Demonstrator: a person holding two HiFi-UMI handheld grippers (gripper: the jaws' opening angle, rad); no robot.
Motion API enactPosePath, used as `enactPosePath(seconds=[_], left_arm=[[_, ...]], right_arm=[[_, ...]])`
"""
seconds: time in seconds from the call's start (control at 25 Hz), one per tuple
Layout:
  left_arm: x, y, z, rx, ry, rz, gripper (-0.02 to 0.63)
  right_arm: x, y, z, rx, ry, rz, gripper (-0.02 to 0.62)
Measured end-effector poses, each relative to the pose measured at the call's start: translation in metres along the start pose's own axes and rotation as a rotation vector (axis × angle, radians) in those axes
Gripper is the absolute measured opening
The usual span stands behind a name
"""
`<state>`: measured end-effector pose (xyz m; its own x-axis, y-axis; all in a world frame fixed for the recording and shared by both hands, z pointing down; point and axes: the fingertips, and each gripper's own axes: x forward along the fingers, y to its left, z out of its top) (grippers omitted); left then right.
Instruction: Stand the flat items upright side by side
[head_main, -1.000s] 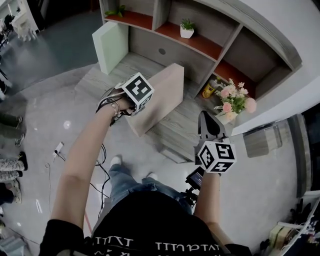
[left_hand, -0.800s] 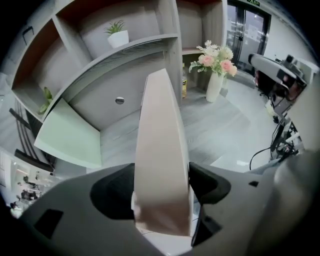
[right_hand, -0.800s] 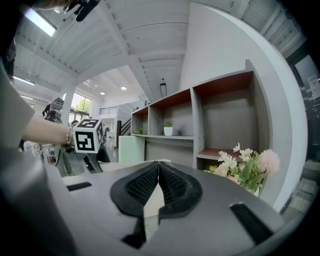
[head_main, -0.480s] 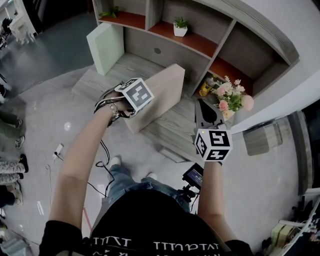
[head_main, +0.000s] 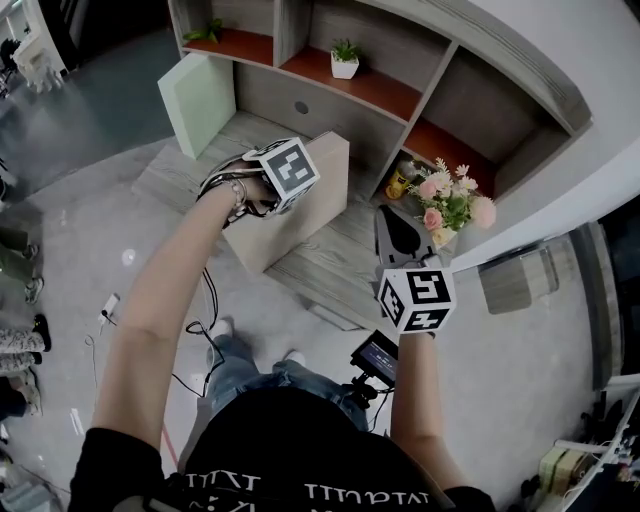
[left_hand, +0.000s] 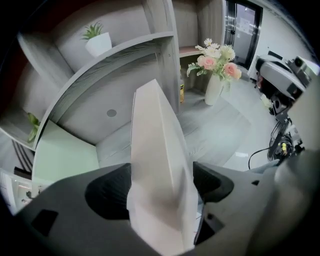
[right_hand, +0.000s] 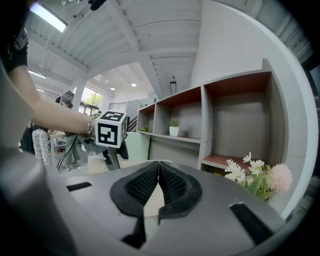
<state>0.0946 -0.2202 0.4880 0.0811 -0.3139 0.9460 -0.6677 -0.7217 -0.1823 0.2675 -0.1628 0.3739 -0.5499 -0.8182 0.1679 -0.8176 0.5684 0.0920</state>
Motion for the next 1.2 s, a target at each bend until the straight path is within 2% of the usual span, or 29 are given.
enactPosePath(seconds=[0.12,0.2,0.32,0.52,0.6,0.72,0.8,0.96,1.2], left_arm=[[0.008,0.011,0.011,-0.003,0.075,-0.011,0.390],[0.013,0.013,0.018,-0.017,0.090,-0.027,0.388],[0.016,0.014,0.022,-0.015,0.105,0.000,0.339],[0.010,-0.011,0.037,0.071,0.033,0.094,0.330],[0.005,-0.027,0.041,0.116,0.009,0.106,0.330],[-0.003,-0.051,0.043,0.197,-0.003,0.061,0.328],[-0.007,-0.062,0.044,0.210,-0.015,0.011,0.325],[-0.014,-0.068,0.044,0.178,-0.052,-0.086,0.316],[-0.028,-0.060,0.054,0.121,-0.137,-0.187,0.316]], right_arm=[[-0.005,-0.008,-0.010,0.019,0.014,-0.009,0.015],[-0.009,-0.013,-0.017,0.034,0.025,-0.015,0.015],[-0.013,-0.017,-0.027,0.062,0.039,-0.020,0.015],[-0.017,-0.022,-0.038,0.086,0.055,-0.022,0.015],[-0.017,-0.024,-0.038,0.090,0.052,-0.025,0.015],[-0.016,-0.025,-0.035,0.089,0.042,-0.031,0.015],[-0.016,-0.025,-0.032,0.089,0.033,-0.033,0.015],[-0.016,-0.023,-0.028,0.086,0.027,-0.027,0.015],[-0.018,-0.021,-0.029,0.086,0.028,-0.026,0.015]])
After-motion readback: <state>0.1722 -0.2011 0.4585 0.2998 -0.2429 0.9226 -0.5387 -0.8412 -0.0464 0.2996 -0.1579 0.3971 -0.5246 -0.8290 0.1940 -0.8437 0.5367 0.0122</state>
